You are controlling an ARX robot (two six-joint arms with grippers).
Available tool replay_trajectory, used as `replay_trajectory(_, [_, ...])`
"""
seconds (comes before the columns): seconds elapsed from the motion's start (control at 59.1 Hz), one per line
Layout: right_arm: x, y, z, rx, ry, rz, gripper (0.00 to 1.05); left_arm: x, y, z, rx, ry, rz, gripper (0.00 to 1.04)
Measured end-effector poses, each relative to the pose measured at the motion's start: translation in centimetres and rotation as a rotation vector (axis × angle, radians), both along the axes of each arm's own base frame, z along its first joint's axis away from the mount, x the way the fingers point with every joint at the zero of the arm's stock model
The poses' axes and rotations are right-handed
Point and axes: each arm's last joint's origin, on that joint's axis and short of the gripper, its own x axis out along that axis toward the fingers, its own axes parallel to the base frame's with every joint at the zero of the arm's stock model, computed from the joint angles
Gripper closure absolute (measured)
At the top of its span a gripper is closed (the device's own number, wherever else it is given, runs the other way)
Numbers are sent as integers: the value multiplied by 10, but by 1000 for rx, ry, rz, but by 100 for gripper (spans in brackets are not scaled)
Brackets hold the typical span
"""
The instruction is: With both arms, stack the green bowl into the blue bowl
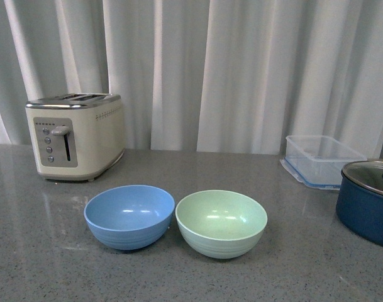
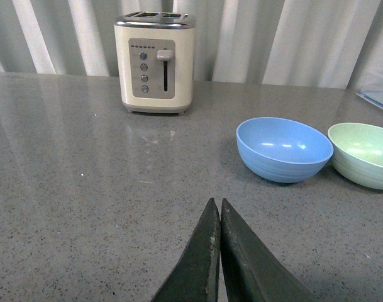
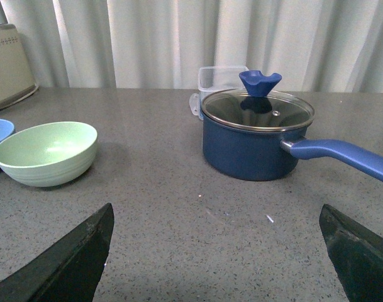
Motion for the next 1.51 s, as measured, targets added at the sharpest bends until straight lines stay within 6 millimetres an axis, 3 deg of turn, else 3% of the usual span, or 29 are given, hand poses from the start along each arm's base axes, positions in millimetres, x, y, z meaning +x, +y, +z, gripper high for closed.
replay_trajectory(0.643, [0,0,0,0,0,0,10,-19,0,-4,1,8,-1,101])
replay_trajectory(0.779, [0,0,0,1,14,1,10,-19,0,-4,1,8,-1,72])
replay_trajectory(0.864, [2,2,5,48,391,18,10,-19,0,-4,1,8,0,59])
replay_trajectory(0.914, [13,6,17,57,760,24,10,-19,0,-4,1,6,-2,46])
replay_trajectory(0.948, [24,9,23,55,843,34,10,-19,0,-4,2,7,-2,37])
replay_trajectory(1.134, [80,28,59,28,854,113,10,-19,0,-4,2,7,-1,7])
replay_trajectory(1.27, [124,48,87,36,839,178,10,-19,0,-4,2,7,-2,7])
replay_trajectory(1.507, [187,74,109,105,860,196,10,-19,0,-4,2,7,-2,7])
